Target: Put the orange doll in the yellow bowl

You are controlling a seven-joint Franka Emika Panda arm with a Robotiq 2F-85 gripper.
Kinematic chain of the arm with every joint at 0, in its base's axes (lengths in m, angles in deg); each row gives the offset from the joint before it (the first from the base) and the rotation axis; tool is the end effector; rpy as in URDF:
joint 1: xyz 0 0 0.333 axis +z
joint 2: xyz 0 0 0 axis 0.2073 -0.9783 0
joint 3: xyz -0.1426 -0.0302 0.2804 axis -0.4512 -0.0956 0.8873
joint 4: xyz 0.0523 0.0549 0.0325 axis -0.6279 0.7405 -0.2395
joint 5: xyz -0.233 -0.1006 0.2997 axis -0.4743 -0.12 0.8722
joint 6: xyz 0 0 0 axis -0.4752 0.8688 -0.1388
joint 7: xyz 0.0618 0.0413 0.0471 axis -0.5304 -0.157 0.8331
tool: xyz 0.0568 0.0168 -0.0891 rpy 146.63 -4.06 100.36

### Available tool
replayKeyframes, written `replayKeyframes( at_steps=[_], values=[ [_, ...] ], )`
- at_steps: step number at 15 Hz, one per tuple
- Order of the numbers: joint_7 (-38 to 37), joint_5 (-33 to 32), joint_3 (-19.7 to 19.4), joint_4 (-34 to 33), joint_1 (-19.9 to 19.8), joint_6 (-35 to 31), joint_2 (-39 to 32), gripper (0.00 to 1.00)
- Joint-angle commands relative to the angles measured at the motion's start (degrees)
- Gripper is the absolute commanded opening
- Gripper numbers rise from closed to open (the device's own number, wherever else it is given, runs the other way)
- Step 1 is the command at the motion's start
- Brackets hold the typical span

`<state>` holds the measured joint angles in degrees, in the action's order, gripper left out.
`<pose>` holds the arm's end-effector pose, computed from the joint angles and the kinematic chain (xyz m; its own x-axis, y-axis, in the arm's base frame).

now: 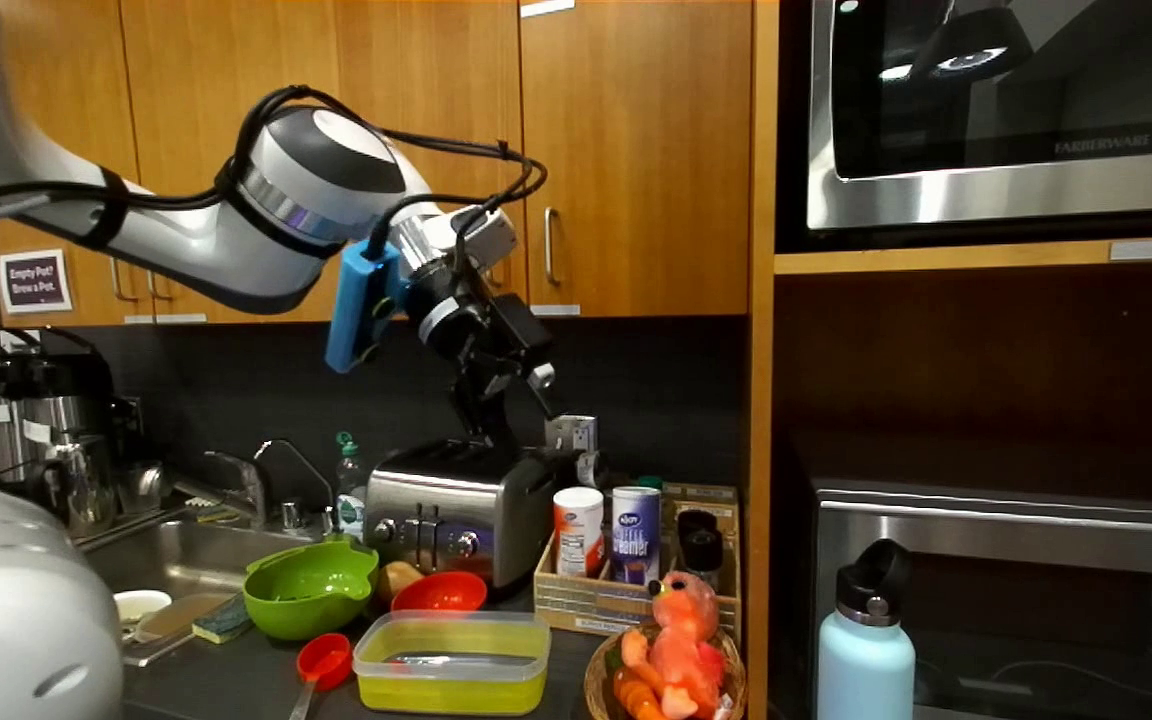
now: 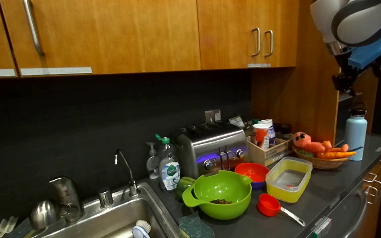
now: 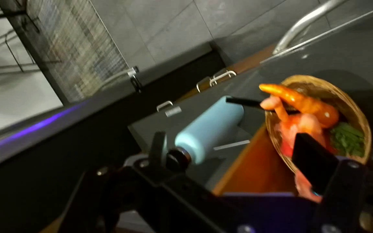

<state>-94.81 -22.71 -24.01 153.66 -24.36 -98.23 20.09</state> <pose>0.2980 -0.0730 0.5034 0.9100 -0.3536 0.2164 -0.4093 -0.6836 0.6043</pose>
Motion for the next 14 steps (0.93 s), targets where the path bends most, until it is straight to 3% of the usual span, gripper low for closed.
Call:
replayKeyframes(
  at_steps=[1, 5, 7, 8, 14],
  values=[
    [-4.9, -0.5, -3.2, 5.0, -2.4, 4.8, 6.6, 1.00],
    [-10.3, -0.7, -8.8, 8.3, -6.9, 4.3, 8.0, 1.00],
    [-14.7, -1.4, -10.6, 7.4, -9.1, 0.8, 6.6, 1.00],
    [-11.4, -0.4, -9.8, 7.7, -7.1, 3.4, 6.9, 1.00],
    [-11.5, -0.4, -10.0, 7.7, -7.3, 3.1, 6.8, 1.00]
  ],
)
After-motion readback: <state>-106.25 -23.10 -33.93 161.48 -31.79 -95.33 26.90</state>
